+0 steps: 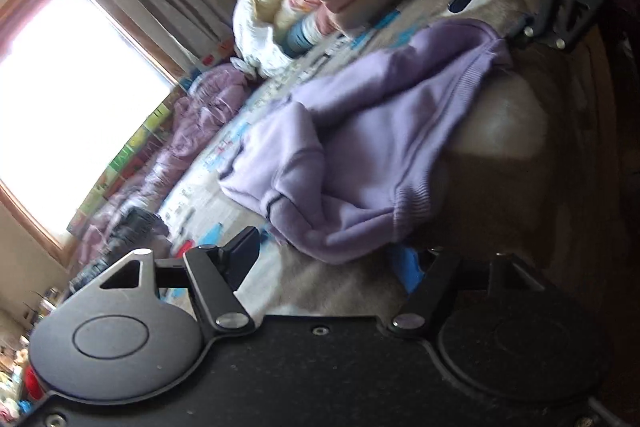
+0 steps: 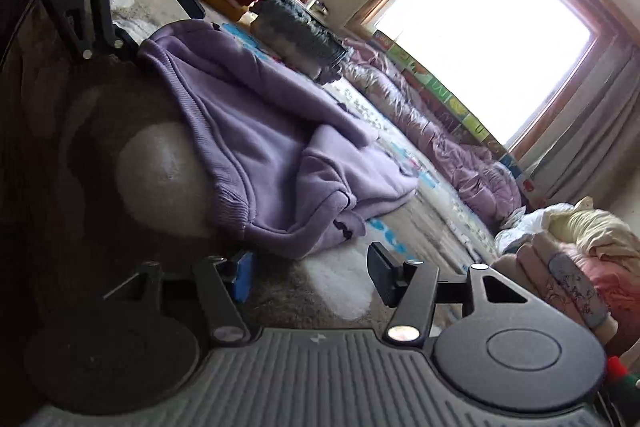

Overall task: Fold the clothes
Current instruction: 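Open the left gripper and move both grippers away from the sweatshirt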

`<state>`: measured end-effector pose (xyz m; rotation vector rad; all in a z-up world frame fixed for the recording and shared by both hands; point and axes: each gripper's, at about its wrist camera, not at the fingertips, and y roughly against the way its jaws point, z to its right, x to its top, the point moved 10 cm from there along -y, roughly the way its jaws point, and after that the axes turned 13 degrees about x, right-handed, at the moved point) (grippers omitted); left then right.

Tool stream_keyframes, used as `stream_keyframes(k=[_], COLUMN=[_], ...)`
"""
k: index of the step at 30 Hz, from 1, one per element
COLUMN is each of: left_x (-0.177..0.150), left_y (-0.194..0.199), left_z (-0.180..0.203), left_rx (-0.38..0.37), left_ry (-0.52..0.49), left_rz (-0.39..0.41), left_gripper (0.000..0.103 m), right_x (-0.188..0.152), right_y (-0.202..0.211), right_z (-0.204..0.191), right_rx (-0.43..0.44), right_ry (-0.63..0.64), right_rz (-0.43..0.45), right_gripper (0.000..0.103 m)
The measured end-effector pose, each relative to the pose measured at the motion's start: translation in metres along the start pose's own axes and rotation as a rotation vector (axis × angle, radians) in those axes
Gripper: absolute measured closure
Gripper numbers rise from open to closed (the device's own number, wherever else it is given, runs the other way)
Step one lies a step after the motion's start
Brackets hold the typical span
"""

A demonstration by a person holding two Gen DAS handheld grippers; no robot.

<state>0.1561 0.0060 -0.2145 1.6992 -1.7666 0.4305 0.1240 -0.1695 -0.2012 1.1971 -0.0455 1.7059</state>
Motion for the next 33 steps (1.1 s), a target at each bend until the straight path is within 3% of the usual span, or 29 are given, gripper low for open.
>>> stream_keyframes(k=[7, 11, 13, 22, 30, 33], left_x=[0.007, 0.007, 0.008, -0.001, 0.01, 0.004], left_y=[-0.007, -0.004, -0.004, 0.001, 0.0, -0.005], left_z=[0.007, 0.015, 0.018, 0.006, 0.023, 0.024], left_rx=[0.019, 0.035, 0.036, 0.005, 0.033, 0.02], left_ry=[-0.015, -0.032, -0.029, 0.101, -0.006, -0.003], left_rz=[0.025, 0.016, 0.011, -0.036, 0.028, 0.017], left_gripper=[0.041, 0.049, 0.053, 0.055, 0.058, 0.061], right_x=[0.002, 0.004, 0.005, 0.008, 0.009, 0.009], right_y=[-0.01, -0.01, -0.01, -0.012, -0.014, -0.014], right_z=[-0.009, -0.007, -0.01, -0.013, -0.013, -0.011], right_rx=[-0.02, 0.012, 0.045, 0.032, 0.019, 0.025], right_ry=[0.08, 0.033, 0.013, 0.003, 0.003, -0.015], right_rz=[0.014, 0.026, 0.028, 0.037, 0.04, 0.037], right_gripper=[0.046, 0.054, 0.067, 0.067, 0.068, 0.071])
